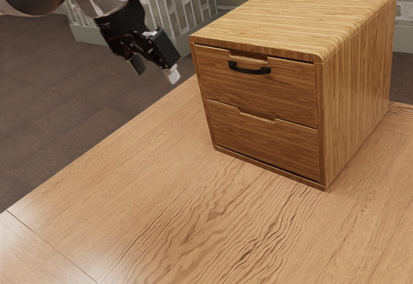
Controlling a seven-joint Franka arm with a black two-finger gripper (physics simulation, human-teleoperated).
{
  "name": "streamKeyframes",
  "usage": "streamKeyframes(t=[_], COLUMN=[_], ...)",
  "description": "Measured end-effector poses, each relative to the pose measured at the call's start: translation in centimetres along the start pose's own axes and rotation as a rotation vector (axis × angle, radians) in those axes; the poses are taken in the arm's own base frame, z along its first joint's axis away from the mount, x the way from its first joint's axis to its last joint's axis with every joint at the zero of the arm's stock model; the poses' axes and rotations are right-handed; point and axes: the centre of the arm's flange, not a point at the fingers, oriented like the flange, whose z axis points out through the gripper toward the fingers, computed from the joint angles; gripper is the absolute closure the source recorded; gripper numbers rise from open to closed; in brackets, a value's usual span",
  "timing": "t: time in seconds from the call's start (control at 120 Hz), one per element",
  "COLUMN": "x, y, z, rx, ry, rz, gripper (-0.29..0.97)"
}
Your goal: Pull the drawer handle with one arm to open the drawer
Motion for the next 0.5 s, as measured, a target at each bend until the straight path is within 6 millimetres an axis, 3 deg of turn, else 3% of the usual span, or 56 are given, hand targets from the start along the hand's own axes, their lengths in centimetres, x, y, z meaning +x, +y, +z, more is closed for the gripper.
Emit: streamKeyframes(t=[0.15, 0.242, 0.325, 0.5], x=[0.0, -1.6, -2.8, -4.0], y=[-0.6, -0.8, -2.6, -7.4], z=[-0.5, -9.0, -12.4, -13.5], rx=[0.004, 0.018, 0.04, 0.09], ry=[0.009, 0.153, 0.21, 0.215], rz=[-0.003, -0.006, -0.036, -0.106], gripper=[0.0, 0.0, 0.0, 0.0])
